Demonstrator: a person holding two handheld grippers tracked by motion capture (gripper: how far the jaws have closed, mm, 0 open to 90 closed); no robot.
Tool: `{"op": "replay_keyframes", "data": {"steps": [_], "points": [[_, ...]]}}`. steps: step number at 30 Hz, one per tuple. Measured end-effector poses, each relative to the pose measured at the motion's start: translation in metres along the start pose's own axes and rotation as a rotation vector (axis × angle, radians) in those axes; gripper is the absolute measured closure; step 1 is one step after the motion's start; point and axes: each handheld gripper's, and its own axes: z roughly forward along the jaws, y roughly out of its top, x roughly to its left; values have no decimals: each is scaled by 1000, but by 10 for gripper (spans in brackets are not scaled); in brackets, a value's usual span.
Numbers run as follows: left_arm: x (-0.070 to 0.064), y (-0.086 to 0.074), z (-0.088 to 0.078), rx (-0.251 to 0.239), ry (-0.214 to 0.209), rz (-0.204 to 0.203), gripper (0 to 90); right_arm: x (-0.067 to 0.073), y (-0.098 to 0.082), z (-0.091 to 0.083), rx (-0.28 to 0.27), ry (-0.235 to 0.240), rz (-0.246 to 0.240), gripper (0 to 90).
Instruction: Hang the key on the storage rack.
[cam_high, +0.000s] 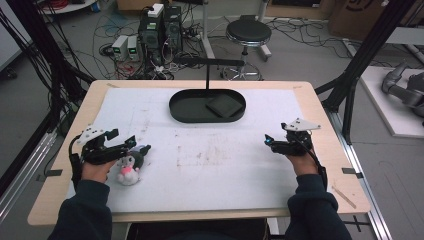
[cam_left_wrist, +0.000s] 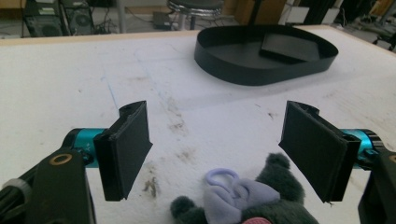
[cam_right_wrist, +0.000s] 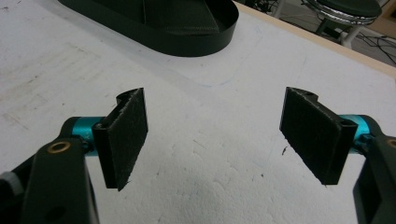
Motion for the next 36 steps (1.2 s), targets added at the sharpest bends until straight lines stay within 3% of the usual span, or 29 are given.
{"op": "replay_keyframes", "data": {"steps": [6, 13, 17, 20, 23, 26, 27, 28, 29, 30, 34, 36], "points": [[-7, -4, 11, 129, 13, 3, 237, 1, -1, -2, -2, 0, -6, 241], [-12, -5, 19, 218, 4, -25, 225, -1, -5, -3, 7, 3, -8, 246], [-18, -8, 19, 293, 36, -27, 224, -3, -6, -4, 7, -2, -4, 247], [-19, -12, 23, 341, -12, -47, 205, -2, -7, -4, 13, 3, -6, 250], [-20, -18, 29, 404, -64, -94, 160, 0, -7, -3, 18, 7, -11, 254], [-20, -16, 30, 405, -98, -88, 218, 0, -6, -3, 17, 7, -17, 255], [-21, -16, 30, 404, -114, -83, 297, 0, -7, -3, 18, 8, -11, 255], [-21, -15, 30, 407, -124, -73, 297, 0, -7, -3, 18, 8, -11, 255], [-22, -13, 30, 404, -142, -39, 357, -1, -7, -3, 16, 8, -13, 255], [-22, -13, 30, 404, -142, -39, 370, -1, -7, -3, 15, 8, -14, 255], [-19, -8, 31, 321, -193, 10, 388, -1, -7, -3, 17, 8, -12, 255], [-19, -5, 33, 247, -232, 22, 392, 0, -6, -2, 17, 10, -9, 255]]}}
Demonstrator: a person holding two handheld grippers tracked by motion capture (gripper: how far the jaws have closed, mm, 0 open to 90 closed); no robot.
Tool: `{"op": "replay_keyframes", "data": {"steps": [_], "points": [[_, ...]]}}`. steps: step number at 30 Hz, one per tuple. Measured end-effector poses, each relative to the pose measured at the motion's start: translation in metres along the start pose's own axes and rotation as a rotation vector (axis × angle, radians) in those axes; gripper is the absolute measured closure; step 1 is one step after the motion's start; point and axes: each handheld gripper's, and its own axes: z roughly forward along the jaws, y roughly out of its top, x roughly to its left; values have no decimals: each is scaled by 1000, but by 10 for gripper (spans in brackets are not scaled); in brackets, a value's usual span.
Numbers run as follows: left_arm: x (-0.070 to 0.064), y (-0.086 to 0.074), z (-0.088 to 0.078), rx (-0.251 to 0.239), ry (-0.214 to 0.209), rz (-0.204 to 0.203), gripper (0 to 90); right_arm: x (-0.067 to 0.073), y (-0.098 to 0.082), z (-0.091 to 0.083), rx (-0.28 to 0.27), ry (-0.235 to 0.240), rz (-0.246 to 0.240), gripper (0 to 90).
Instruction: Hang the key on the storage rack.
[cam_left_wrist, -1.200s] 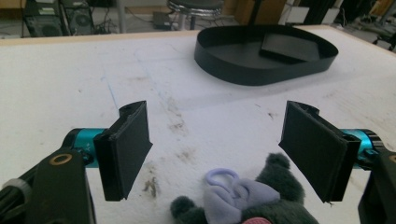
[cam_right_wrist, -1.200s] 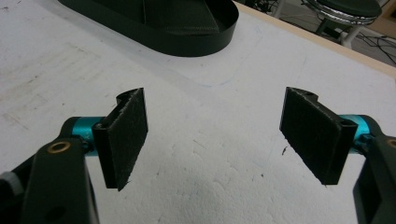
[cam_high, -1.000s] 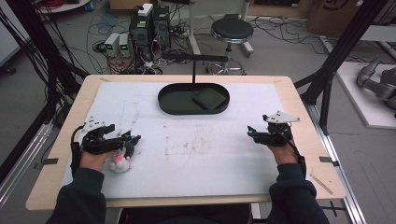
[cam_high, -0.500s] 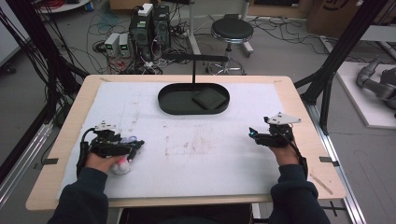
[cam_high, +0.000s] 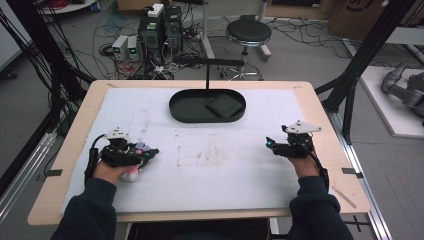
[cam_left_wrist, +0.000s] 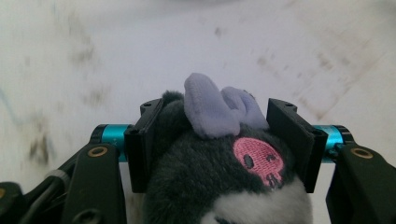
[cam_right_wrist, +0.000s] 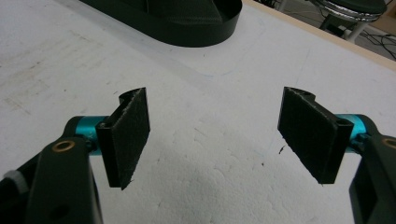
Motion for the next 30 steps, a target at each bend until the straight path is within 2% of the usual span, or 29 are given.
{"op": "replay_keyframes", "data": {"steps": [2, 4, 6, 7, 8, 9, 11, 13, 15, 16, 18, 19, 20, 21, 23, 24, 26, 28, 30], "points": [[1, 5, 4, -53, -38, 25, 388, 1, 0, 1, 4, -1, -12, 255], [2, 7, 8, -65, -58, 43, 383, 2, 0, 1, 6, 3, -9, 255], [1, 7, 14, -43, -33, 40, 328, 2, 0, 2, 8, 2, -14, 256], [1, 6, 17, -20, -2, 41, 328, 2, 0, 2, 8, 2, -14, 256], [0, 6, 19, -4, 48, 44, 297, 2, 0, 2, 8, 2, -10, 255], [-1, 6, 18, -6, 76, 53, 271, 1, 0, 1, 8, 4, -9, 255], [-4, 8, 14, -48, 154, 77, 218, 0, 0, 1, 8, 3, -5, 255], [-7, 13, 6, -97, 223, 98, 218, 1, 0, 1, 8, 4, 2, 256], [-12, 18, -3, -145, 258, 109, 218, 0, -1, 1, 7, 5, -4, 256], [-14, 19, -6, -149, 270, 117, 219, 0, -1, 1, 8, 4, -1, 256], [-20, 20, -11, -130, 302, 127, 218, 0, -1, 1, 7, 5, 0, 256], [-23, 18, -12, -117, 316, 115, 219, 0, -1, 1, 5, 5, -2, 256], [-23, 16, -13, -86, 333, 103, 219, -1, -1, 1, 3, 4, -2, 256], [-23, 13, -14, -58, 354, 57, 220, -1, -1, 0, 3, 5, 4, 256], [-19, 9, -15, -36, 354, 23, 220, -2, -1, 0, 1, 5, 9, 256], [-16, 6, -14, -9, 348, -12, 220, -2, -1, 0, 1, 6, 8, 256], [-13, 1, -10, 42, 302, -42, 220, -2, -1, 0, 0, 6, 8, 257], [-13, -2, -4, 69, 265, -58, 220, -2, -1, 0, 1, 5, 7, 257], [-15, -3, 2, 105, 249, -42, 222, -1, -1, 0, 2, 7, 4, 257]]}}
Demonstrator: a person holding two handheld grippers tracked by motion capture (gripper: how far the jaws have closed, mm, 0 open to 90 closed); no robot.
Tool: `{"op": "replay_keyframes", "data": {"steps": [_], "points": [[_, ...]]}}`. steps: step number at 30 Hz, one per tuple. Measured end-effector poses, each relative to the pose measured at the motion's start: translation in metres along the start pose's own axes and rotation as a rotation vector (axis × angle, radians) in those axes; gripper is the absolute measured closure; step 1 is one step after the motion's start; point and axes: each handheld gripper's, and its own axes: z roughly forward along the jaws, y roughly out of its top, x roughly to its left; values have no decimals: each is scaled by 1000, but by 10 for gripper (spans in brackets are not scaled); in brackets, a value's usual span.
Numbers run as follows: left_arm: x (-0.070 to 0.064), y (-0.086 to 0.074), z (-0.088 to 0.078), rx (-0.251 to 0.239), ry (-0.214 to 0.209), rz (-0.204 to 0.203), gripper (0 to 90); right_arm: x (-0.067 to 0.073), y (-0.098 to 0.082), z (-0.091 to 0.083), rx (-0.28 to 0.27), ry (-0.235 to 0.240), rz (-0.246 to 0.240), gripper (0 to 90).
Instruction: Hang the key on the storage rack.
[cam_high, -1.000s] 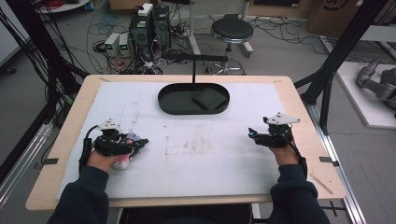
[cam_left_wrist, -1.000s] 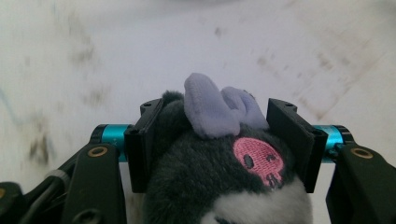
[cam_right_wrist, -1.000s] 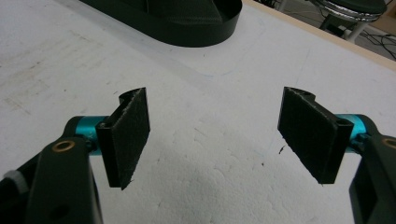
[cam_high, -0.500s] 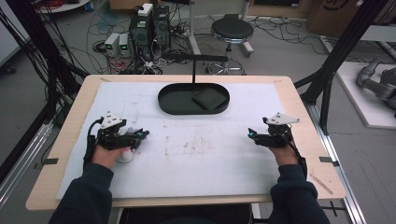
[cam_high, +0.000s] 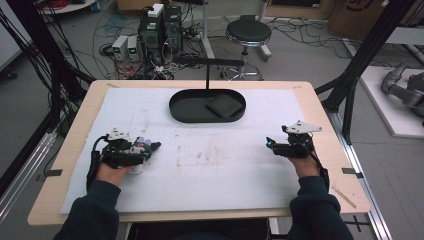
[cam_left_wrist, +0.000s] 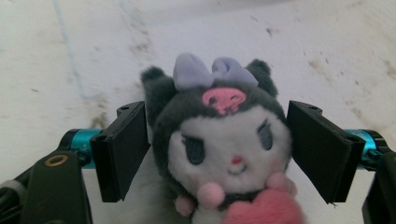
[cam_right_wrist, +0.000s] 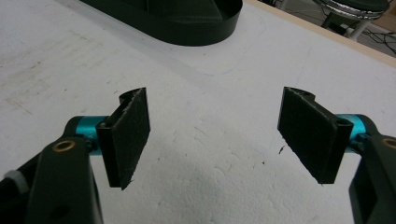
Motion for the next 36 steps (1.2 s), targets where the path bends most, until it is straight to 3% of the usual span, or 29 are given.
{"op": "replay_keyframes", "data": {"steps": [6, 16, 23, 27, 34, 36], "points": [[-2, 3, 1, 6, 2, 53, 335, 0, 0, 0, 1, -2, -1, 257], [0, 27, -19, -214, -36, 34, 361, -1, 0, 0, -15, 1, 9, 256], [-1, 74, -25, -319, -123, 38, 363, -3, 1, -1, -28, 11, 35, 257], [0, 103, -22, -353, -147, 44, 363, -4, 1, 0, -34, 19, 31, 257], [-3, 149, -11, -390, -186, 56, 363, -6, 1, 0, -45, 28, 39, 257], [-4, 161, -6, -379, -189, 56, 363, -7, 1, 0, -49, 29, 43, 257]]}}
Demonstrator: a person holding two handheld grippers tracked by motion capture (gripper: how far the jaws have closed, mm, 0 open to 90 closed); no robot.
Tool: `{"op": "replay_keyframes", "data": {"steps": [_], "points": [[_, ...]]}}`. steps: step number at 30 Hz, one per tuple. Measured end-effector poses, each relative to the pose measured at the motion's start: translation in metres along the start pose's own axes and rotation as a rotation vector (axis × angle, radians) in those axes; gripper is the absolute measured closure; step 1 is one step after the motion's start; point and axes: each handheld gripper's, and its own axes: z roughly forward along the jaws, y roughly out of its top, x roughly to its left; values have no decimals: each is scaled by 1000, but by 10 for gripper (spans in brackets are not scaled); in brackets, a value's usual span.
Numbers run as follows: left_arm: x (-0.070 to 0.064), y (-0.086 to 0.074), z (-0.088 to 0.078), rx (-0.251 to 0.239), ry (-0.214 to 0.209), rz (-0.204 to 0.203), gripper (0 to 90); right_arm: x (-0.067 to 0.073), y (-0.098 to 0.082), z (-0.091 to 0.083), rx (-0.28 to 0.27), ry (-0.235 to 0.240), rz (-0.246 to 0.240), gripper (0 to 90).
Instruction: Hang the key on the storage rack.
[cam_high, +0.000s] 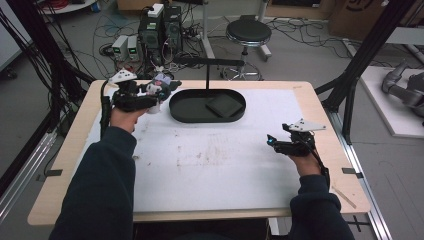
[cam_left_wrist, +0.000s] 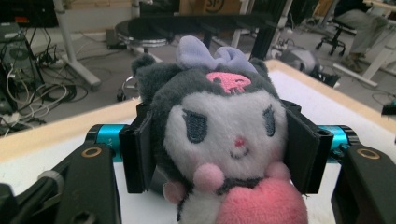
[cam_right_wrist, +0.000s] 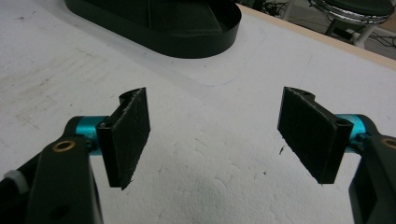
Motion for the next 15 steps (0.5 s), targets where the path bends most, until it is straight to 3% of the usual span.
{"op": "replay_keyframes", "data": {"steps": [7, 15], "points": [[9, 24, 28, 0, -4, -41, 363, 0, 0, 0, -3, 11, 4, 257], [22, 39, 56, 1, 10, -87, 364, -3, -1, 0, -3, 22, 19, 257]]}}
